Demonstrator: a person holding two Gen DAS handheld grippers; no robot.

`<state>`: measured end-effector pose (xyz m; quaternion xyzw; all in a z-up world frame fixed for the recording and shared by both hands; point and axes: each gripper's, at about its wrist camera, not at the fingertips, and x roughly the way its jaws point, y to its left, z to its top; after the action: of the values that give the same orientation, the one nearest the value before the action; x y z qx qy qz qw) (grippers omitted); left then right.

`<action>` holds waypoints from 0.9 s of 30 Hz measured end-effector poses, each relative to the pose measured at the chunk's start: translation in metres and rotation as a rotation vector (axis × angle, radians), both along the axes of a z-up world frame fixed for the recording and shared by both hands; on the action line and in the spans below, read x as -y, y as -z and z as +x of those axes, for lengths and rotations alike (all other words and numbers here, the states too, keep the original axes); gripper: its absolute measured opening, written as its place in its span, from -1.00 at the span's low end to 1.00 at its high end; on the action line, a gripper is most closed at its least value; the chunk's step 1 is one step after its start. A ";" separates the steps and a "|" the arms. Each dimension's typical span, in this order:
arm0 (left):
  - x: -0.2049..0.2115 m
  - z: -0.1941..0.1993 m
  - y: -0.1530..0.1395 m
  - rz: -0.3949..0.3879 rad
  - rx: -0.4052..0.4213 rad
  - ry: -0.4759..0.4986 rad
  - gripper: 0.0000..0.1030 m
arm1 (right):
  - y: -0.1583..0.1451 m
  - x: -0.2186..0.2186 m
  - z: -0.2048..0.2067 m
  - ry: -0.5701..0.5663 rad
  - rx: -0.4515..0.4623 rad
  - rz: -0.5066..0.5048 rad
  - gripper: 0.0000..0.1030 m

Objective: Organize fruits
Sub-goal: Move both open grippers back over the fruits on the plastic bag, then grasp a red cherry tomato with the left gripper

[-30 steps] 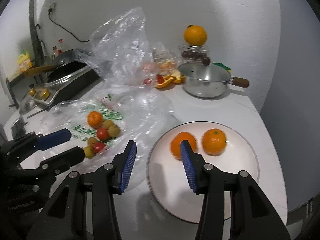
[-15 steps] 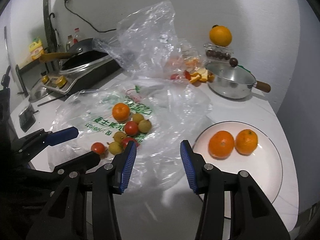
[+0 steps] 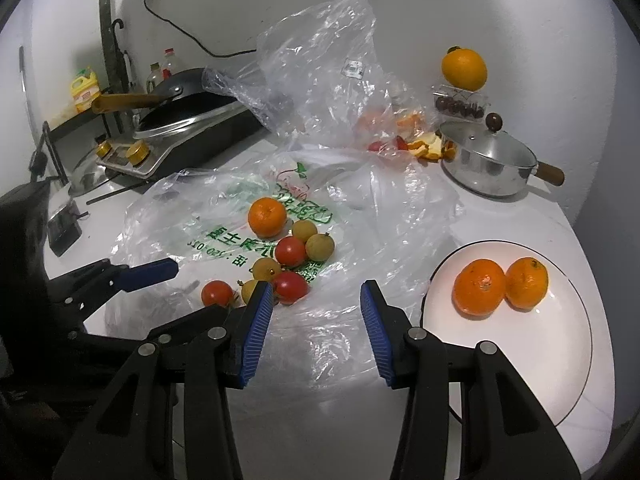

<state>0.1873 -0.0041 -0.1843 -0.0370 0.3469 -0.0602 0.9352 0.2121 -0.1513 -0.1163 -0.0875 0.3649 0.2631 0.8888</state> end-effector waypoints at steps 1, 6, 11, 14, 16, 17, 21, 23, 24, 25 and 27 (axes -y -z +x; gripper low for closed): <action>0.002 0.004 0.002 0.007 -0.017 0.005 0.22 | 0.001 0.001 0.000 -0.002 0.000 0.003 -0.06; 0.008 0.015 0.009 0.028 -0.065 0.013 0.05 | 0.001 0.008 0.004 0.004 0.001 0.025 -0.06; 0.012 0.020 0.013 0.051 -0.088 0.027 -0.20 | 0.004 0.010 0.003 -0.035 0.014 0.013 -0.06; 0.012 0.021 0.015 0.050 -0.094 0.031 -0.30 | 0.006 0.007 0.001 -0.064 0.024 0.009 -0.06; 0.011 0.021 0.015 0.049 -0.094 0.033 -0.36 | 0.006 0.004 0.000 -0.078 0.026 0.008 -0.06; 0.011 0.020 0.015 0.052 -0.091 0.036 -0.37 | 0.007 0.003 0.001 -0.080 0.025 0.008 -0.06; 0.008 0.016 0.012 0.044 -0.071 0.044 -0.43 | 0.008 -0.002 0.001 -0.087 0.019 0.006 -0.06; 0.005 0.013 0.010 0.037 -0.058 0.046 -0.43 | 0.009 -0.006 0.002 -0.092 0.014 0.002 -0.06; 0.003 0.012 0.010 0.032 -0.055 0.046 -0.44 | 0.009 -0.007 0.001 -0.094 0.014 -0.001 -0.06; 0.002 0.011 0.009 0.028 -0.052 0.047 -0.44 | 0.010 -0.011 0.001 -0.098 0.013 -0.005 -0.06; -0.003 0.008 0.009 0.016 -0.047 0.048 -0.44 | 0.010 -0.016 0.001 -0.105 0.010 -0.008 -0.06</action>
<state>0.1958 -0.0015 -0.1929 -0.0226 0.3700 -0.0793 0.9254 0.2127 -0.1352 -0.1263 -0.1115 0.3565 0.3073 0.8753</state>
